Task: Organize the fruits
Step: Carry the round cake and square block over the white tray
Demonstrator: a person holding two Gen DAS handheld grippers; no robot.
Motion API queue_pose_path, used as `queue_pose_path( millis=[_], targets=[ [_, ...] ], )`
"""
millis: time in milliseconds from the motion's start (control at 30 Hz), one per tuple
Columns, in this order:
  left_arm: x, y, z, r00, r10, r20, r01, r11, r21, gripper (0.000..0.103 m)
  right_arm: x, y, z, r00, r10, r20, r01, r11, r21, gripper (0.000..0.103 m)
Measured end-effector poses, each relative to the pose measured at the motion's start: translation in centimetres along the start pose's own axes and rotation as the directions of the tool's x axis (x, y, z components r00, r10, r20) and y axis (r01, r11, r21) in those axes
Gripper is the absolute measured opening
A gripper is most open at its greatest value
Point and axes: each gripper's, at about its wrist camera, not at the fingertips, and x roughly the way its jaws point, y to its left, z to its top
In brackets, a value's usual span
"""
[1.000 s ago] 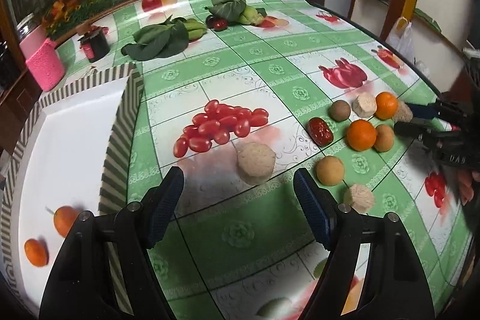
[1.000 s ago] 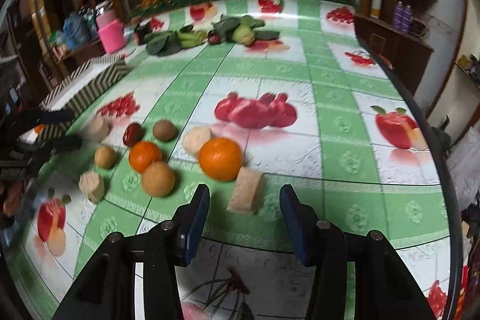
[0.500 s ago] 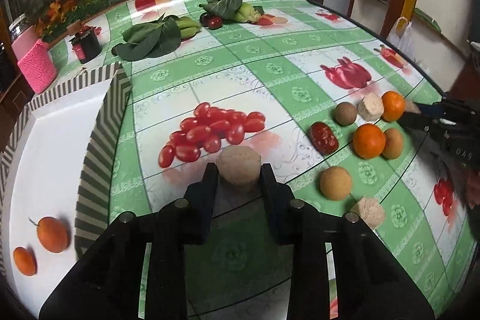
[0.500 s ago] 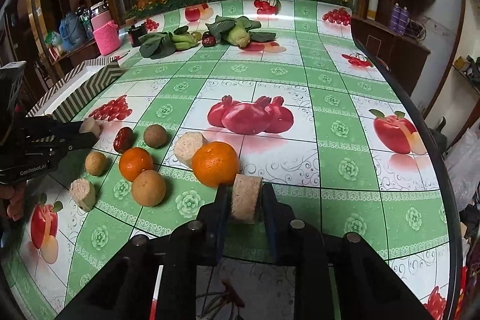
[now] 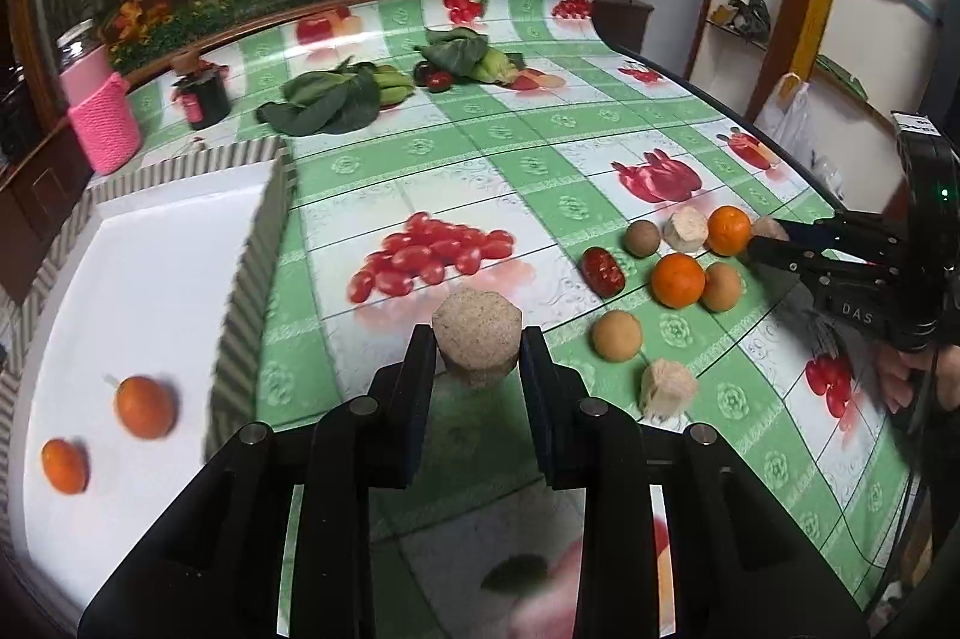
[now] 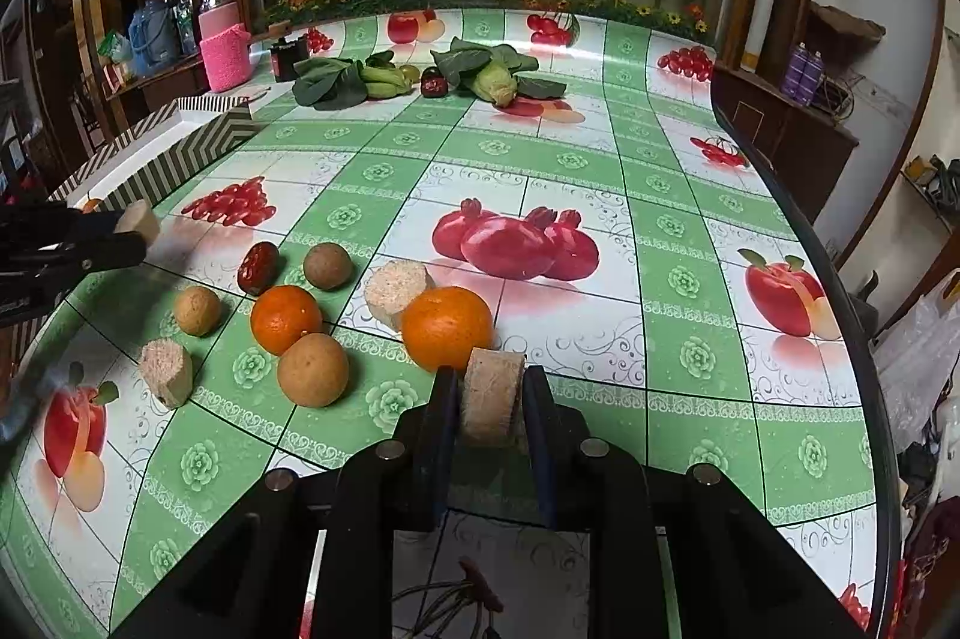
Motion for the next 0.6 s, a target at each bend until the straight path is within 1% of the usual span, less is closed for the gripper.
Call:
queue_pose_path(
  millis=[67,133,267,367,433,600],
  targets=[
    [-0.7,0.3,-0.2,1.000,0.006,0.011,-0.006,1.000,-0.011,0.027,-0.4,0.1,0.0,1.000,-0.021,0.020,0.021,1.000,-0.001,0.021],
    [-1.7,0.8,-0.3,0.999,0.026,0.026,-0.025,0.999,-0.027,0.027,-0.9,0.2,-0.1,0.998,-0.043,0.043,0.043,0.999,-0.001,0.021],
    [-3.3,1.7,-0.4,0.998,0.041,0.054,-0.038,0.998,-0.056,0.027,-1.9,0.3,-0.1,0.995,-0.068,0.068,0.064,0.996,0.059,0.021],
    [-4.0,2.5,-0.6,0.997,0.051,0.053,-0.047,0.996,-0.074,0.027,-3.0,0.8,0.3,0.993,-0.057,0.103,0.047,0.995,0.092,0.021],
    [-4.1,3.1,-0.8,0.997,0.064,0.045,-0.060,0.995,-0.082,0.027,-3.5,1.4,0.7,0.993,-0.034,0.115,0.023,0.995,0.097,0.021],
    [-4.4,5.4,-2.0,0.995,0.103,0.012,-0.101,0.988,-0.117,0.027,-3.3,4.3,1.9,0.994,0.010,0.111,-0.016,0.998,0.053,0.021]
  ],
)
